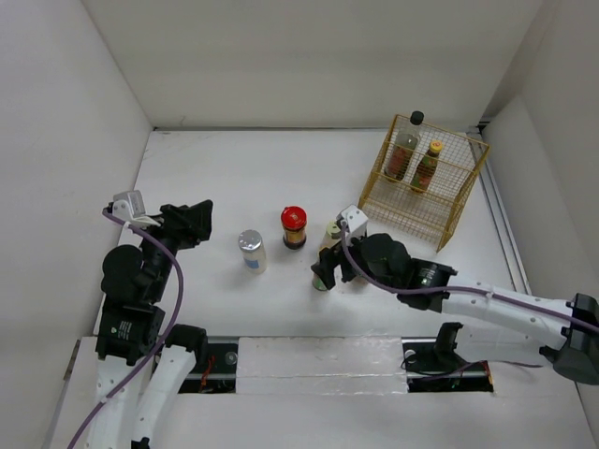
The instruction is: Organize the condiment bottles
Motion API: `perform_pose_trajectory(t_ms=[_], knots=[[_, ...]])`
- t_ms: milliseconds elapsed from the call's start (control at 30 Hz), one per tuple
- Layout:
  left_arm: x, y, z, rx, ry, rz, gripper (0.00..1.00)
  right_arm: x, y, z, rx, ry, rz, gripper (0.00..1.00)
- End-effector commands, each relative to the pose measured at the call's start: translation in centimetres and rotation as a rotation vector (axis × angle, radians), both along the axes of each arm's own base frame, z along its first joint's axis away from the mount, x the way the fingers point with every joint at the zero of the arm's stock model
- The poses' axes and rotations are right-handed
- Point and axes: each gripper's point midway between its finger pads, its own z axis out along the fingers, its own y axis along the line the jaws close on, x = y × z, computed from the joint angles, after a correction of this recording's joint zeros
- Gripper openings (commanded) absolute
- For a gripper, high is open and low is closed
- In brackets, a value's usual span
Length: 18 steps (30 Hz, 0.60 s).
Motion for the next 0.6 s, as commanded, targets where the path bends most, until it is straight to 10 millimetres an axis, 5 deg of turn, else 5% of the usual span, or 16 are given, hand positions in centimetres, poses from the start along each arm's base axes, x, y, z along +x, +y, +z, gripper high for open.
perform_pose_trajectory(t_ms=[0,100,200,300,367,433,567], knots=[[0.4,-0.4,1.0,0.007,-0.044,-0.022,0.61,2.3,0.2,2.3,0.058,-0.117,-0.087,0.89],[0.4,-0.4,1.0,0.007,-0.044,-0.022,0.61,3.2,-0.1,1.7,0.060,-0.156,-0.131,0.79],[0.4,-0.6,1.0,0.008,-0.044,-0.031,0.61,3.6,0.6,0.6,0.045,-0.158,-0.128,0.56],[0.4,-0.6,1.0,0.008,-0.044,-0.031,0.61,3.8,1.0,-0.2,0.022,-0.147,-0.126,0.50],[0.4,-0.6,1.0,0.008,-0.044,-0.031,0.61,3.9,1.2,-0.6,0.024,-0.138,-0.130,0.33],[0.4,-0.6,1.0,0.008,-0.044,-0.031,0.61,3.8,1.5,-0.4,0.034,-0.138,-0.117,0.28],[0.3,-0.7,1.0,0.008,-0.044,-0.040,0.61,4.0,1.9,3.2,0.134,-0.187,-0.122,0.16]])
